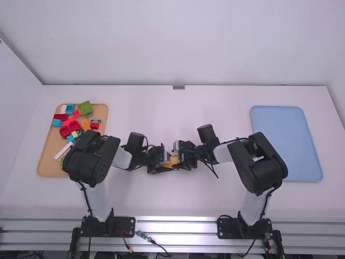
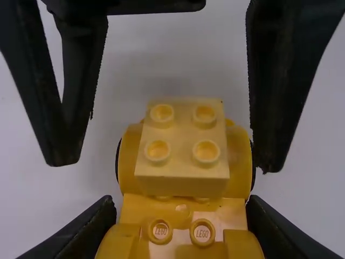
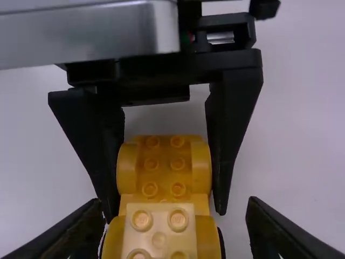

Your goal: Assemble lego blocks to make yellow taxi

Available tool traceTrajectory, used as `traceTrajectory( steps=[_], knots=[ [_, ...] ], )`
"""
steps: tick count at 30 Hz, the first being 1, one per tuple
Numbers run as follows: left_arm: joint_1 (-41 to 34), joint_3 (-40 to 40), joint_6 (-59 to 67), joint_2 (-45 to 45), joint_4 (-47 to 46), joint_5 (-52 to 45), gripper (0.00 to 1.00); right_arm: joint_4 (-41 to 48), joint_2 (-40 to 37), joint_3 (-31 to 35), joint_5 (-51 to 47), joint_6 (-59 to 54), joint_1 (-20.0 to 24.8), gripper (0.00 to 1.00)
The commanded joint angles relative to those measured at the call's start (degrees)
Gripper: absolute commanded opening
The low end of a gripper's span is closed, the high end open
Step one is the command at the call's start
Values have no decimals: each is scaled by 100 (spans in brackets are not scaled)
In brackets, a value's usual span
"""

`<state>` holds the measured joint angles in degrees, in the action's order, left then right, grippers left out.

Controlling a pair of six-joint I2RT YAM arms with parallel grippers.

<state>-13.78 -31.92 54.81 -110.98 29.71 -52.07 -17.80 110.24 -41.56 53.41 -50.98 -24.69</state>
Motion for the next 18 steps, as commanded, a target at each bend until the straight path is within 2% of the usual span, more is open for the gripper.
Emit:
traceTrajectory(
  steps=[1,4,5,6,9,10,11,18],
  knots=[
    [-11,4,51,-81,-244,306,38,20,-83,-48,236,22,39,68],
    [-9,-33,48,-81,-327,308,38,94,-262,-48,271,20,101,64],
    [-9,-28,46,-81,-314,308,38,160,-316,-48,273,15,127,54],
    [-9,-28,46,-81,-310,306,38,168,-325,-48,273,15,133,50],
    [-9,-15,46,-81,-299,308,38,195,-354,-48,273,15,227,10],
    [-9,-15,46,-81,-292,304,38,199,-351,-48,273,20,232,4],
    [-9,-2,42,-81,-261,306,38,195,-347,-46,273,17,229,0],
    [-9,173,3,-81,130,306,38,153,-107,-44,223,-35,221,0]
  ],
)
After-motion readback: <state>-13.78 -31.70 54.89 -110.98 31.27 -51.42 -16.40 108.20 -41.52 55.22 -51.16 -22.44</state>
